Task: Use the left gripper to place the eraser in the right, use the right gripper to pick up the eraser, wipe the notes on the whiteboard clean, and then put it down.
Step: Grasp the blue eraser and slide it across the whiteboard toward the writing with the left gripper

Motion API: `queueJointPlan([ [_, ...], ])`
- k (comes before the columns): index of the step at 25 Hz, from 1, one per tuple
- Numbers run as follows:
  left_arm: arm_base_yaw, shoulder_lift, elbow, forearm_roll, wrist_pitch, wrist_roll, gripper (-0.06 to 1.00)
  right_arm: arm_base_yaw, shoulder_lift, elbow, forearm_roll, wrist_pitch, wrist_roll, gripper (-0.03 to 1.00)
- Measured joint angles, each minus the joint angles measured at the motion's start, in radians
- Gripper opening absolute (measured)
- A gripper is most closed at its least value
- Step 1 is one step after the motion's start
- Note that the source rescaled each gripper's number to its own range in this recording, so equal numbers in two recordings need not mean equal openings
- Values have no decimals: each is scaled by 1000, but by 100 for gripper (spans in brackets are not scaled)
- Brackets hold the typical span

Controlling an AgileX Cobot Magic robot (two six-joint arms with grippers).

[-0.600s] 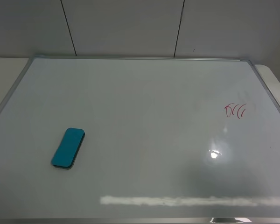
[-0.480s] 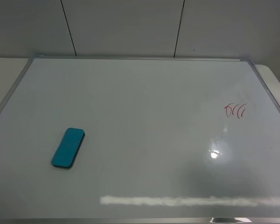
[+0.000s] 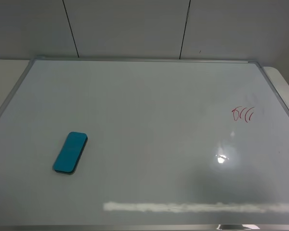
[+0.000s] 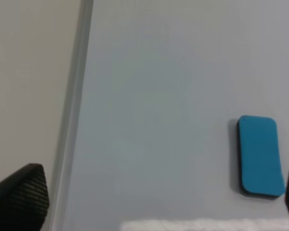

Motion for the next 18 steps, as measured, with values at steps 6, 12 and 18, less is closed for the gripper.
queueJointPlan([
  [6, -4, 105, -11, 0, -8, 0, 100, 0, 0, 0, 0, 0, 0, 100],
  [12, -5, 404, -158, -15, -87, 0, 100, 0, 0, 0, 0, 0, 0, 100],
  [18, -5, 767, -305, -3, -28, 2, 100, 0, 0, 0, 0, 0, 0, 100],
])
